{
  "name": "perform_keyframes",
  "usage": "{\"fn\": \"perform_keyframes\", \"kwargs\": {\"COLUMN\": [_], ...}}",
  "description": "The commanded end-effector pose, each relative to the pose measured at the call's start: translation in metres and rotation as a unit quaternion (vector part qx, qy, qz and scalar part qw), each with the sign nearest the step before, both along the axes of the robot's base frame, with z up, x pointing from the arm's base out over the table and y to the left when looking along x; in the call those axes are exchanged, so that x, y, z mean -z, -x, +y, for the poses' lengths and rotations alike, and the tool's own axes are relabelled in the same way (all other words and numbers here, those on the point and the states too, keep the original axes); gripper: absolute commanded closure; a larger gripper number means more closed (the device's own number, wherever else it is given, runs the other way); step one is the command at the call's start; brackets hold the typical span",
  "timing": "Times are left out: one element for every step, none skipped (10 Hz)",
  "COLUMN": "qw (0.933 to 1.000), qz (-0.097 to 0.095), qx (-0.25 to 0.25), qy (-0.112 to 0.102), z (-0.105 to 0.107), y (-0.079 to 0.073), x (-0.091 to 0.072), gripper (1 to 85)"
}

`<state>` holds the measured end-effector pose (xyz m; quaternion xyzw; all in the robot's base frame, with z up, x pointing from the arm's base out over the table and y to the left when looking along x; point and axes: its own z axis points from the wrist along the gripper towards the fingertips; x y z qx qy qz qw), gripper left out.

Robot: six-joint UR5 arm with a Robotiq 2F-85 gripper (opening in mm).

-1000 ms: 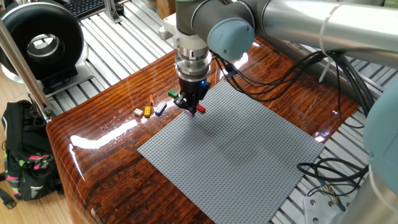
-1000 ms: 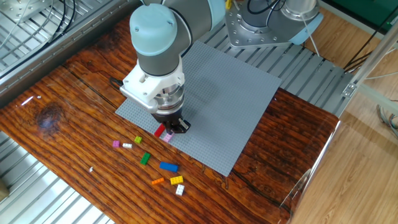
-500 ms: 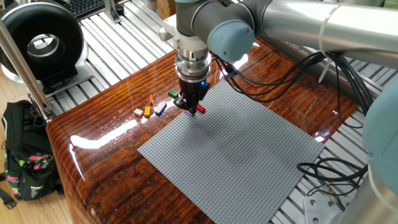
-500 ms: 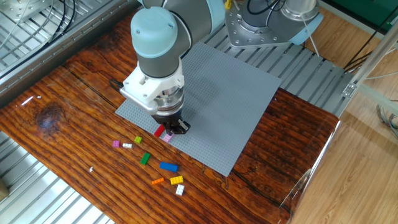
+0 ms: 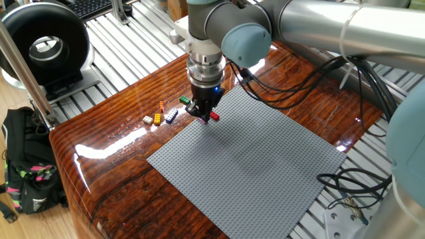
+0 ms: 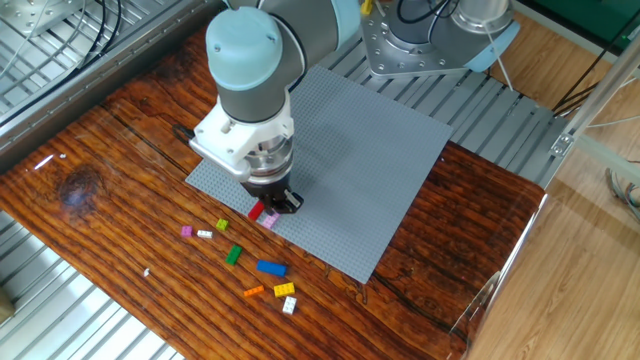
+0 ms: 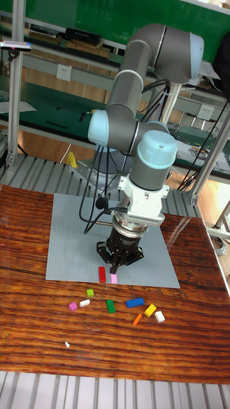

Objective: Build with small Lego blocks

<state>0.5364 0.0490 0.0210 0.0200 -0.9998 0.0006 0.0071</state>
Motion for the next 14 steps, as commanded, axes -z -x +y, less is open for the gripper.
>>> {"fn": "perform_keyframes", "kwargs": {"qw": [1.0000,0.9995,0.9974,0.9960,0.9962,0.9966,0.9967,0.9964,0.9963,0.9962,0.9961,0.9961,0.9960,0.9958], "qz": [-0.008,-0.030,-0.069,-0.085,-0.081,-0.077,-0.077,-0.080,-0.081,-0.083,-0.084,-0.084,-0.086,-0.087], "qx": [0.004,0.008,0.019,0.027,0.030,0.029,0.028,0.028,0.028,0.027,0.026,0.026,0.026,0.027], "qy": [0.001,0.001,0.002,0.001,-0.005,-0.004,-0.004,-0.005,-0.001,0.000,-0.001,0.000,0.000,-0.001], "z": [-0.002,0.002,0.008,0.016,0.023,0.025,0.026,0.028,0.027,0.026,0.026,0.027,0.028,0.031], "y": [-0.007,-0.020,-0.043,-0.056,-0.059,-0.062,-0.065,-0.071,-0.073,-0.075,-0.078,-0.080,-0.084,-0.087], "x": [-0.019,-0.030,-0.040,-0.049,-0.055,-0.056,-0.053,-0.048,-0.046,-0.045,-0.044,-0.042,-0.040,-0.038], "gripper": [84.0,84.0,84.0,84.0,84.0,84.0,84.0,84.0,84.0,84.0,84.0,84.0,84.0,84.0]}}
